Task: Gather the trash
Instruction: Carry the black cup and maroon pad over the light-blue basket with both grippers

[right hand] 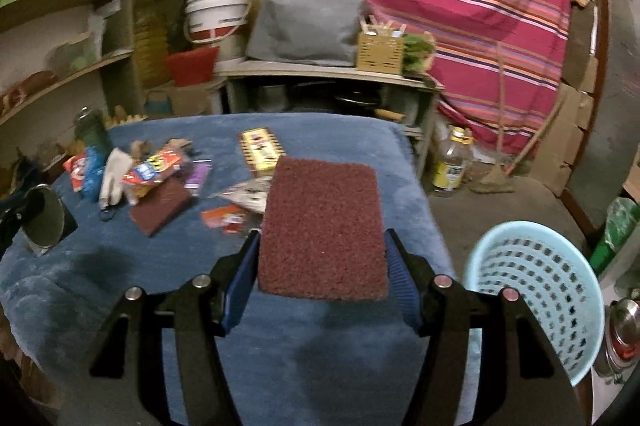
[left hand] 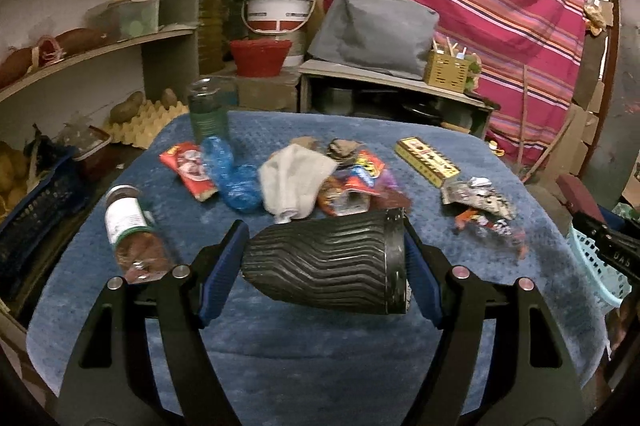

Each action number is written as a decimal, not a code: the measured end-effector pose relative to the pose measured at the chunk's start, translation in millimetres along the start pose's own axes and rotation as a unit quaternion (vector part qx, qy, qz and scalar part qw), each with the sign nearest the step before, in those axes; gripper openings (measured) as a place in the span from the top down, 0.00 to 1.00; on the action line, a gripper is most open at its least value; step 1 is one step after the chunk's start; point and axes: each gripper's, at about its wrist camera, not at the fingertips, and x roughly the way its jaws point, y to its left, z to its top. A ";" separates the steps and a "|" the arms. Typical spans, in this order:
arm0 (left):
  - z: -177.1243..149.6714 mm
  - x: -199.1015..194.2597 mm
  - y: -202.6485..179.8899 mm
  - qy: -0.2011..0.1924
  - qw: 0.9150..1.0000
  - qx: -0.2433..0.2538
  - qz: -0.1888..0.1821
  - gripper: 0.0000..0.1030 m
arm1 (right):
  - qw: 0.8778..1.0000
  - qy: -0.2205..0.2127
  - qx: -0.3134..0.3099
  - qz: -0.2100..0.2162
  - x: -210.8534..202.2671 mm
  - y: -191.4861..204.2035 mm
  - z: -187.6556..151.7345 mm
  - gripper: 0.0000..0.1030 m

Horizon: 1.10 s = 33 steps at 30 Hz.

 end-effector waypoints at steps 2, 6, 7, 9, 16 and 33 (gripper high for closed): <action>0.1 3.3 -13.0 0.002 1.000 0.002 -0.005 0.29 | 1.000 0.000 0.009 -0.008 -1.3 -13.5 -1.1 0.41; -1.6 8.5 -38.6 0.004 1.000 0.014 -0.014 0.29 | 0.999 -0.002 0.028 -0.026 -6.5 -48.2 -4.8 0.41; -2.7 8.4 -45.0 0.003 1.000 0.017 -0.017 0.29 | 0.999 -0.002 0.031 -0.032 -7.4 -55.8 -5.4 0.41; -3.2 8.7 -59.0 0.001 0.999 0.023 -0.022 0.29 | 0.998 -0.003 0.039 -0.045 -10.2 -73.5 -7.8 0.41; 2.2 13.4 -107.2 -0.001 0.998 0.023 -0.057 0.29 | 0.995 -0.001 0.061 -0.077 -12.5 -132.3 -14.0 0.41; -15.9 38.0 -309.9 0.012 0.980 0.087 -0.179 0.29 | 0.987 0.023 0.097 -0.124 -11.0 -241.9 -47.6 0.41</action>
